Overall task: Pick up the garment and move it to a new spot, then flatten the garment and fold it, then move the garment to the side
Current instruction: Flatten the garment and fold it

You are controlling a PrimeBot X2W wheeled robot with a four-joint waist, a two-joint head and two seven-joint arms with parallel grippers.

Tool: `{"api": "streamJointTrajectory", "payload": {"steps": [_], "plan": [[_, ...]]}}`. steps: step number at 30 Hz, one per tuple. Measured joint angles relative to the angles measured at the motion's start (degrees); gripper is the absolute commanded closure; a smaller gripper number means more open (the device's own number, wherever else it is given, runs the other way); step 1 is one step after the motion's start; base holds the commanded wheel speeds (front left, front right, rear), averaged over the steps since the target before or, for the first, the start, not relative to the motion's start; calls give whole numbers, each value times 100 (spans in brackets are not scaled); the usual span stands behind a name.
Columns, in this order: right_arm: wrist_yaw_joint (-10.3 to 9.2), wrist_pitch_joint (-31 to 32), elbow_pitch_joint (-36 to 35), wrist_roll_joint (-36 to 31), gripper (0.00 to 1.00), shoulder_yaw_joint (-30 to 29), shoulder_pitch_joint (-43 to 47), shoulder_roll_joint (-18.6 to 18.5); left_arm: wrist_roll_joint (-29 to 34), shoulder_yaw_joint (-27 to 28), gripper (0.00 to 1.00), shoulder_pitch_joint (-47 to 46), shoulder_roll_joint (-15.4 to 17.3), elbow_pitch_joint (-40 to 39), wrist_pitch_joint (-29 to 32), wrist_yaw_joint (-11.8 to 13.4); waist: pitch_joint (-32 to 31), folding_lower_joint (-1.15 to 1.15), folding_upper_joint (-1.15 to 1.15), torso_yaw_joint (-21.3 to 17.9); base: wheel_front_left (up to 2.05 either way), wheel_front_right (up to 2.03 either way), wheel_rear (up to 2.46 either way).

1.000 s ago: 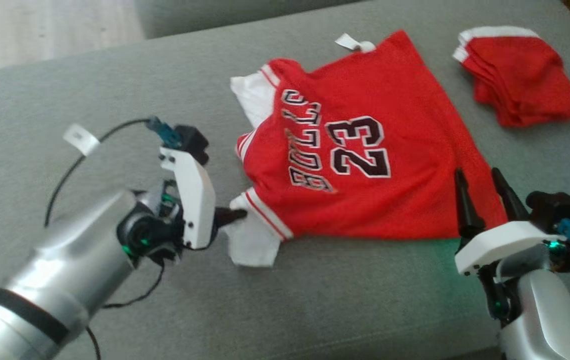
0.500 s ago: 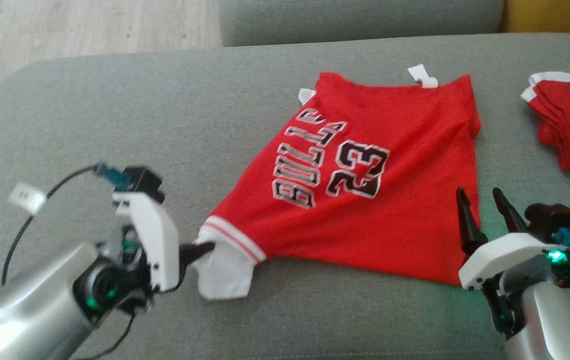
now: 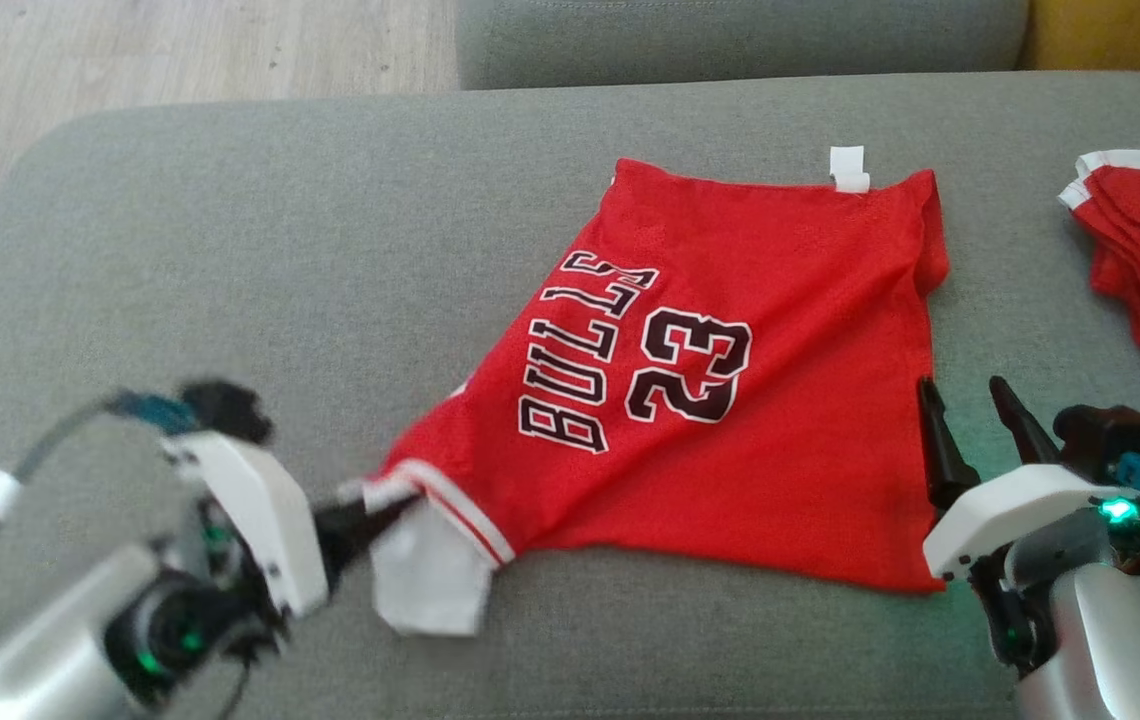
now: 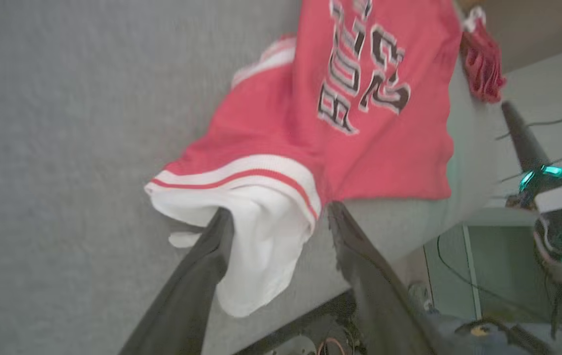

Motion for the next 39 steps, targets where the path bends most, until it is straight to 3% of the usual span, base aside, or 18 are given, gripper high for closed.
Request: {"api": "streamJointTrajectory", "payload": {"steps": [5, 13, 18, 22, 26, 32, 39], "plan": [[0, -7, -42, 1, 0, -31, 1, -3, 23, 570, 0, -456, 77, -87, -566, 97, -24, 0, 0, -60, 0, 0, 0], [0, 44, -83, 36, 0, -25, 4, -22, 840, 586, 0, -517, 67, -40, -1521, 189, -16, 0, 0, -290, 0, 0, 0], [0, 243, -96, 43, 0, 32, 1, -91, 1635, 592, 0, -422, 60, -5, -2576, 503, -9, 0, 0, -311, 0, 0, 0], [0, 269, -105, 74, 0, 60, 0, -90, 1924, 706, 0, -145, 56, 81, -3185, 697, -19, 0, 0, -271, 0, 0, 0], [0, 245, -203, 91, 0, 40, 8, -90, 2143, 958, 0, 333, 5, 159, -3460, 903, -33, 0, 0, -195, 0, 0, 0], [0, -147, -476, 91, 0, -114, 252, -87, 3283, 1701, 0, 1059, -553, -79, -3502, 1137, -18, 0, 0, -165, 0, 0, 0], [0, -726, -804, 91, 0, -99, 489, -64, 4424, 2558, 0, 2086, -1240, -244, -3504, 1070, -63, 0, 0, -243, 0, 0, 0]]}}
